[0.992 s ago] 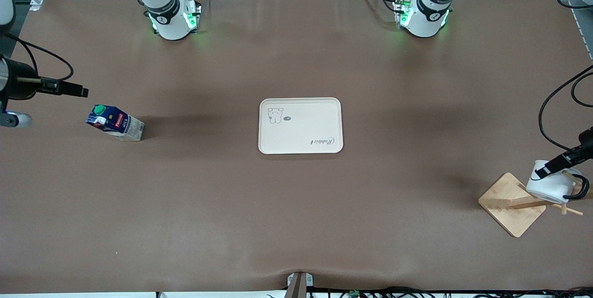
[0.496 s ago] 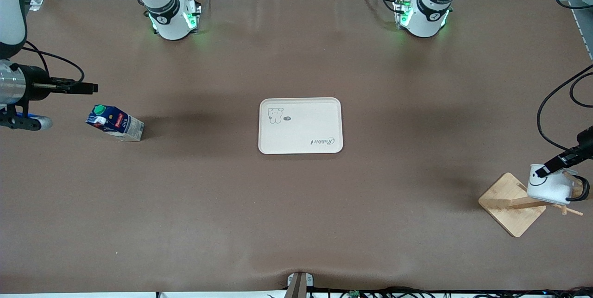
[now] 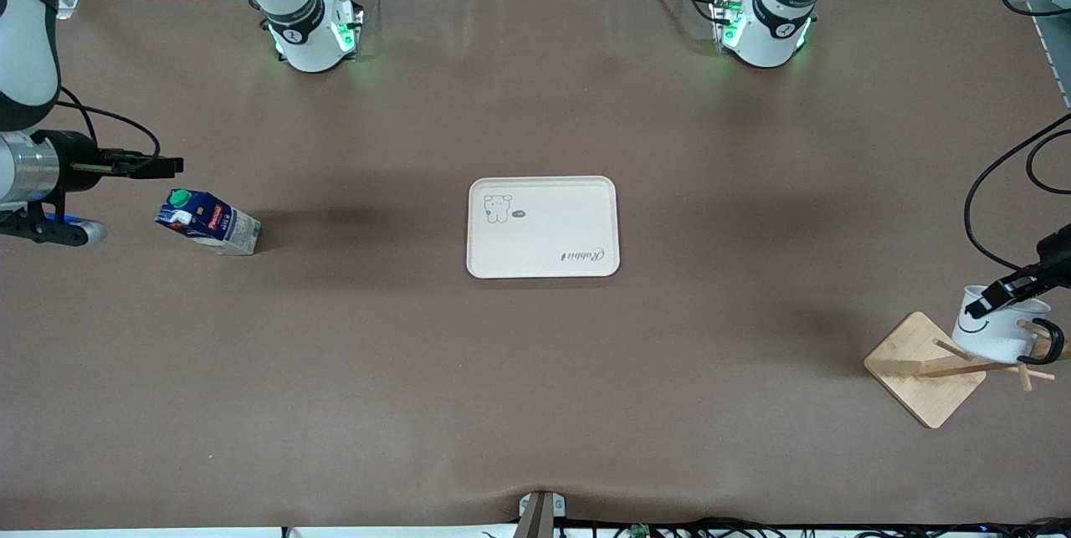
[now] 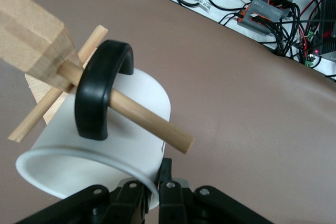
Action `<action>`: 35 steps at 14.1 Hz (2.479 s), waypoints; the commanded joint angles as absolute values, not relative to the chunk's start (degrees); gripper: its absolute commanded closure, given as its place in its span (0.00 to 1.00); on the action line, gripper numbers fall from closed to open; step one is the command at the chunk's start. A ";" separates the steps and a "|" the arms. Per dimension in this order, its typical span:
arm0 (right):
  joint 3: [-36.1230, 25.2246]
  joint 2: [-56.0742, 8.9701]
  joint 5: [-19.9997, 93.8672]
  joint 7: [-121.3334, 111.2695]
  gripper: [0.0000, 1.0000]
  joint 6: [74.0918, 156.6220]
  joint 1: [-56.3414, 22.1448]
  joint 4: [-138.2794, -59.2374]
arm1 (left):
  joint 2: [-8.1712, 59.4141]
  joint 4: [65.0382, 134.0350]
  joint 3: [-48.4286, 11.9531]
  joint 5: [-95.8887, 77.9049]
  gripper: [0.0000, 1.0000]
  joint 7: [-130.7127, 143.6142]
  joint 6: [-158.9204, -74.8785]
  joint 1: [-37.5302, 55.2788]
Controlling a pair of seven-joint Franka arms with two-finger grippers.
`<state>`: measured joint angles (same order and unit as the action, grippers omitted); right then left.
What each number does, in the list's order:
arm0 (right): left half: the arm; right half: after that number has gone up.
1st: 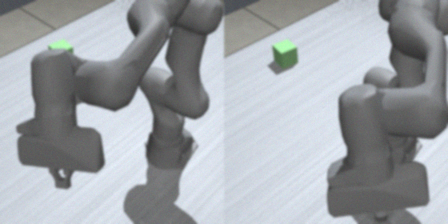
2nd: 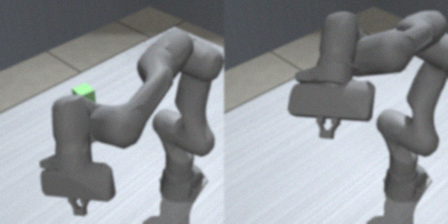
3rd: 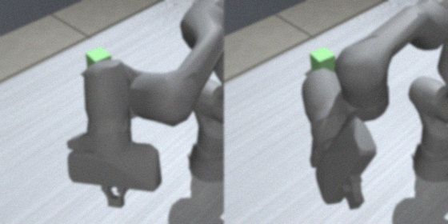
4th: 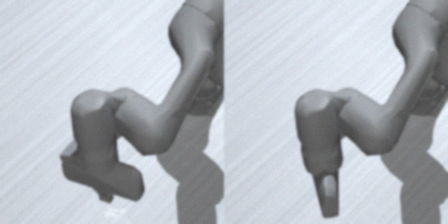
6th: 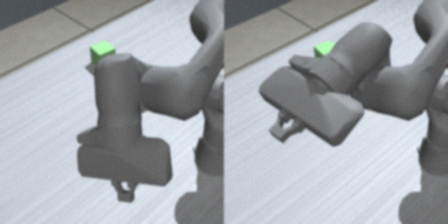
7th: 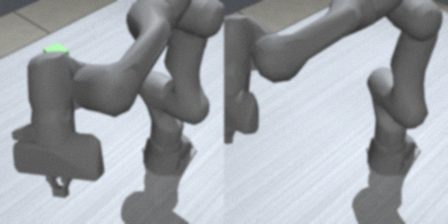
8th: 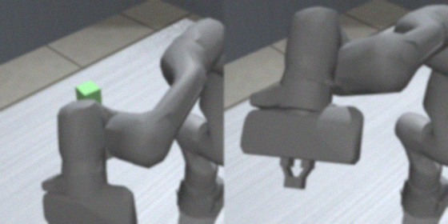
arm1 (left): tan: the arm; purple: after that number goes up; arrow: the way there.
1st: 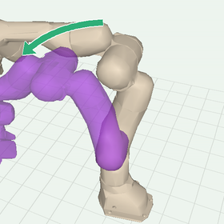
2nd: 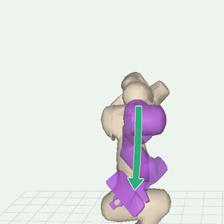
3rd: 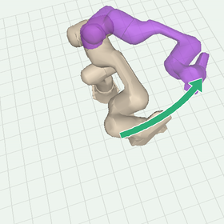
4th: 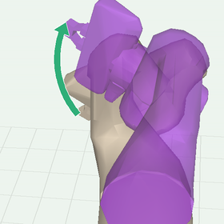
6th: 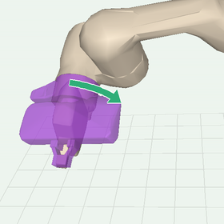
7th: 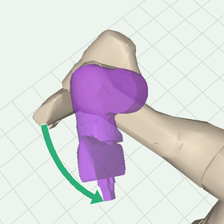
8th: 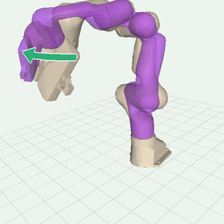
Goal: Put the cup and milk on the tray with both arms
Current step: 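Grasp the mug rim with the left gripper while the right grasps milk, then lift the mug off the stand and carry it over the tray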
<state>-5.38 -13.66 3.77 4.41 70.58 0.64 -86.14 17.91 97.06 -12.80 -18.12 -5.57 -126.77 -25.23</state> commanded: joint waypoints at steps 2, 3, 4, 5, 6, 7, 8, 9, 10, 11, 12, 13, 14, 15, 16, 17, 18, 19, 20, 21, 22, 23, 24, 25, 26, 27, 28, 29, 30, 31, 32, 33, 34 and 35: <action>-5.10 -18.52 4.65 4.14 0.00 70.22 1.66 -84.64 | 16.61 98.17 -12.83 -18.63 1.00 -6.94 -126.13 -25.40; -5.01 -19.85 5.09 3.78 0.00 70.66 2.37 -84.46 | 16.26 98.09 -13.09 -18.63 1.00 -6.60 -125.08 -25.40; -5.01 -20.04 5.36 3.69 0.00 70.84 2.46 -84.38 | 15.48 98.09 -14.14 -18.63 1.00 -6.24 -124.02 -25.49; -5.10 -20.30 5.54 3.69 0.00 72.58 2.46 -84.38 | 14.60 98.17 -14.24 -18.63 1.00 -5.98 -122.36 -25.49; -5.18 -20.30 4.93 3.60 0.00 75.21 2.03 -85.42 | 13.63 98.17 -14.33 -18.63 1.00 -5.45 -120.08 -25.49; -5.10 -20.30 4.92 3.60 0.00 77.84 2.28 -86.56 | 12.84 98.09 -14.41 -18.63 1.00 -4.93 -119.19 -25.49; -5.27 -20.04 4.66 3.60 0.00 79.96 2.29 -87.70 | 11.87 98.17 -14.50 -18.63 1.00 -4.40 -118.48 -25.49; -5.27 -19.95 4.57 3.60 0.00 81.37 2.89 -89.11 | 11.34 98.09 -14.50 -18.63 1.00 -4.22 -117.35 -25.49; -5.27 -19.52 4.48 3.52 0.00 83.39 3.86 -90.69 | 10.73 98.09 -14.50 -18.63 1.00 -3.96 -116.38 -25.49; -5.27 -19.08 3.96 3.25 0.00 86.63 4.30 -92.88 | 10.03 98.09 -14.50 -18.63 1.00 -3.08 -115.58 -25.40; -5.27 -18.03 3.00 2.90 0.00 89.44 4.65 -94.73 | 9.41 98.09 -15.02 -18.63 1.00 -1.51 -113.92 -25.40; -5.27 -17.15 1.25 2.73 0.00 91.13 4.66 -96.75 | 8.71 98.09 -15.81 -18.63 1.00 0.25 -112.69 -25.49; -5.19 -16.09 0.10 2.29 0.00 92.01 4.75 -98.68 | 8.35 98.09 -16.52 -18.63 1.00 1.83 -111.02 -25.40; -5.27 -14.78 -0.17 1.94 0.00 94.02 4.66 -101.14 | 8.35 97.91 -17.83 -18.63 1.00 2.98 -110.22 -25.40; -5.27 -13.37 -0.35 1.67 0.00 96.65 4.66 -103.69 | 8.35 97.82 -19.41 -18.46 1.00 4.55 -110.04 -25.40; -5.27 -12.23 -0.61 1.58 0.00 97.72 4.66 -105.80 | 8.35 97.82 -21.08 -17.33 1.00 7.18 -109.43 -25.40; -5.27 -11.35 -0.88 1.58 0.00 97.73 4.48 -107.39 | 8.44 97.82 -23.36 -15.14 1.00 9.90 -108.38 -25.40; -5.19 -10.38 -0.88 1.58 0.00 98.17 4.48 -109.40 | 8.44 97.82 -25.82 -13.20 1.00 13.15 -107.59 -25.40; -5.27 -9.85 -1.14 1.50 0.00 98.87 4.40 -110.38 | 8.61 97.82 -28.01 -11.97 1.00 16.92 -107.06 -25.40; -5.27 -9.76 -2.62 0.62 0.00 99.66 4.39 -110.56 | 8.96 97.82 -30.39 -11.87 1.00 21.31 -106.88 -25.31; -5.19 -9.76 -3.59 -0.17 0.00 100.89 4.57 -110.74 | 9.40 97.91 -32.50 -11.87 1.00 25.62 -106.61 -25.23; -5.19 -9.67 -3.60 -0.35 0.00 102.03 4.66 -111.53 | 10.10 97.91 -34.09 -11.52 1.00 28.88 -106.61 -24.44; -5.19 -8.88 -3.60 -0.35 0.00 102.82 4.57 -112.93 | 11.06 97.82 -34.62 -10.12 1.00 30.74 -106.44 -22.17; -5.10 -8.27 -3.60 -0.26 0.00 104.31 4.57 -114.59 | 11.51 97.82 -34.63 -8.11 1.00 32.33 -106.35 -19.45; -5.10 -7.74 -3.60 -0.26 0.00 107.02 4.57 -116.52 | 12.56 97.74 -34.63 -6.26 1.00 34.52 -106.43 -17.16; -5.10 -7.13 -3.60 -0.26 0.00 109.83 4.66 -118.20 | 14.13 97.47 -34.72 -5.72 1.00 37.06 -106.44 -14.53; -5.10 -6.51 -3.60 -0.26 0.00 111.95 4.66 -119.52 | 15.98 96.95 -34.72 -5.71 1.00 38.83 -106.35 -12.33; -5.10 -6.07 -3.60 -0.35 0.00 113.54 4.66 -120.92 | 18.43 96.16 -34.63 -5.54 1.00 39.37 -106.43 -9.09; -5.10 -5.72 -3.60 -0.35 0.00 115.38 4.66 -122.07 | 21.07 95.28 -34.45 -4.49 1.00 39.90 -106.44 -5.31; -5.10 -5.54 -3.60 -0.35 0.00 117.84 4.75 -123.39 | 23.53 93.71 -34.28 -2.13 1.00 42.25 -106.44 -2.05; -5.10 -5.45 -3.60 -0.44 0.00 120.65 4.83 -124.70 | 25.90 92.30 -34.28 0.07 1.00 47.15 -106.44 -0.02; -5.10 -5.45 -3.60 -1.66 0.00 122.76 5.36 -126.02 | 28.10 90.81 -34.28 1.04 1.00 51.81 -106.44 1.74; -5.10 -5.54 -3.60 -3.67 0.06 123.22 5.62 -126.47 | 30.30 89.22 -34.28 0.97 1.00 54.64 -106.44 3.93; -5.10 -5.54 -3.43 -4.30 0.29 122.61 5.62 -126.65 | 32.24 87.90 -34.28 0.88 1.00 55.62 -106.44 5.87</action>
<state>-5.73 -7.76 -2.59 -2.06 121.65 4.37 -123.88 27.31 93.38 -34.39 -0.59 52.11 -107.75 3.10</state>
